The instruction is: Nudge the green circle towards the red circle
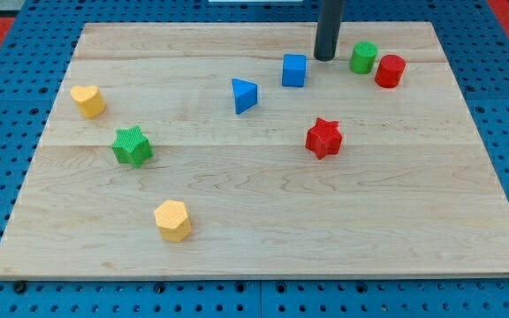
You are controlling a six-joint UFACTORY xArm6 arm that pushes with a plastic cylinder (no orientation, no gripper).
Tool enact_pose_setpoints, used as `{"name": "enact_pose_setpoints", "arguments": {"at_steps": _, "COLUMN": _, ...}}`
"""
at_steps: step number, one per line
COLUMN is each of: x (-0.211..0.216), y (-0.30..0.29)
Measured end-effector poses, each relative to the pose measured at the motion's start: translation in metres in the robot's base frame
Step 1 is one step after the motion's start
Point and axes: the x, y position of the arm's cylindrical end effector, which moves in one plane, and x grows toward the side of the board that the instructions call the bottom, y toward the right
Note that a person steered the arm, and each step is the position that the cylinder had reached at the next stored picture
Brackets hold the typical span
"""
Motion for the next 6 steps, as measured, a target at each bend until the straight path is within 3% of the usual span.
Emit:
{"name": "enact_pose_setpoints", "arguments": {"at_steps": 3, "x": -0.014, "y": 0.010}}
{"name": "enact_pose_setpoints", "arguments": {"at_steps": 5, "x": -0.026, "y": 0.072}}
{"name": "enact_pose_setpoints", "arguments": {"at_steps": 6, "x": -0.020, "y": 0.151}}
